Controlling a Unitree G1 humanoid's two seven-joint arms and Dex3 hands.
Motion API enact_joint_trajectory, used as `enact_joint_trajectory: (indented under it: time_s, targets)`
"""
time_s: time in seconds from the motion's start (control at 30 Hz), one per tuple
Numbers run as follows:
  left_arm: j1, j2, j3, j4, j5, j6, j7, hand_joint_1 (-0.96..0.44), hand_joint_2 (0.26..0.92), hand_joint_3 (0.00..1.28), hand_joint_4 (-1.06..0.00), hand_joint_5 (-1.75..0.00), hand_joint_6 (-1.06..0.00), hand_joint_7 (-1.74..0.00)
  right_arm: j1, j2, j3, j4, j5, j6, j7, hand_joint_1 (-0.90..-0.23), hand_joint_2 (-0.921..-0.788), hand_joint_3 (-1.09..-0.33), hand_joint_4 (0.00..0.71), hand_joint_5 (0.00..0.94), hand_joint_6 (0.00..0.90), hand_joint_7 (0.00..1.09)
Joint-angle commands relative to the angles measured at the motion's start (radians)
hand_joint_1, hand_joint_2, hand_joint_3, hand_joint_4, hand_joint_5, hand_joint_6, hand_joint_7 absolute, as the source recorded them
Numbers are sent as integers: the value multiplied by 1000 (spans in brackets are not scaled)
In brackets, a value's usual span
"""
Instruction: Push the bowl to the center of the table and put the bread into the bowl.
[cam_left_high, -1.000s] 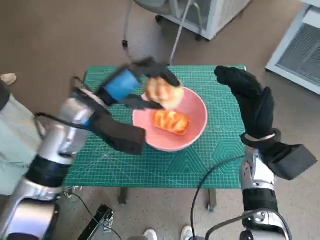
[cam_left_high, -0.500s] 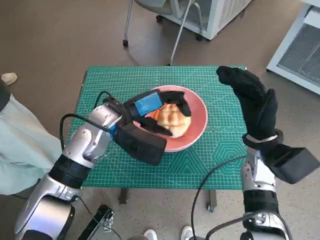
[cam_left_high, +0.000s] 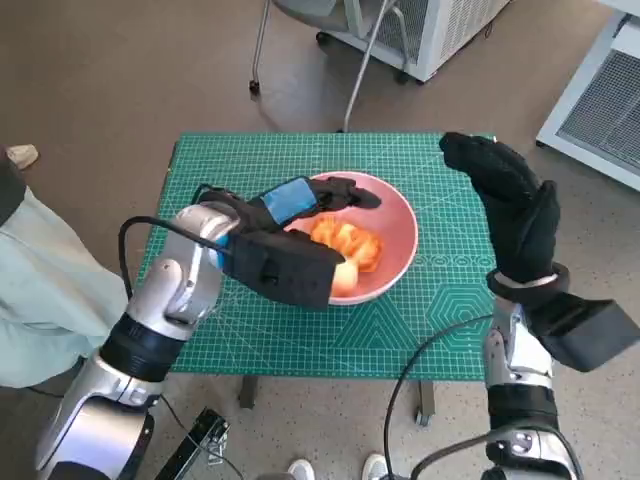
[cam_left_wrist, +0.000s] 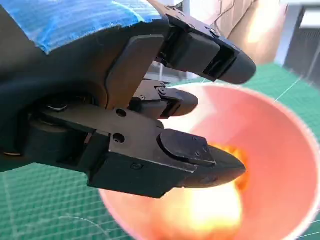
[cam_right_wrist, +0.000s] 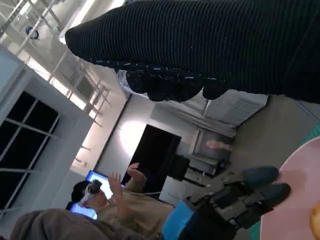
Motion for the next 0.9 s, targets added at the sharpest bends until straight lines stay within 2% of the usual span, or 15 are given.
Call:
enact_joint_trajectory:
  time_s: [0.03, 0.2, 0.33, 0.6, 0.8, 0.9]
  targets:
    - [10, 17, 40, 9, -67, -17, -13, 74, 893, 32, -307, -13, -489, -79, 20, 5, 6, -7, -15, 18, -13, -574, -921, -809, 380, 29, -1, 757]
    - [9, 22, 37, 10, -77, -20, -12, 78, 894, 31, -312, -10, -492, -71, 21, 4, 8, -10, -15, 20, -16, -575, -921, -809, 379, 29, -1, 757]
    - [66, 63, 198, 25, -242, -123, 44, 81, 894, 31, -366, -31, -546, -92, 8, 1, 13, -35, -11, 35, -18, -581, -921, -811, 379, 29, -1, 761]
    - [147, 62, 331, 10, -414, -262, 103, 14, 893, 28, -499, -68, -645, -138, -10, -3, 13, -60, -13, 51, -32, -581, -921, -799, 380, 32, -1, 788]
    - [221, -14, 418, 13, -527, -406, 220, -59, 887, 19, -565, -81, -656, -152, -28, -1, 17, -70, -46, 51, -77, -569, -921, -795, 381, 33, -1, 800]
    - [259, -69, 445, 11, -539, -484, 317, -86, 885, 16, -579, -81, -656, -161, -35, 6, 21, -75, -79, 48, -114, -562, -921, -794, 382, 34, 0, 805]
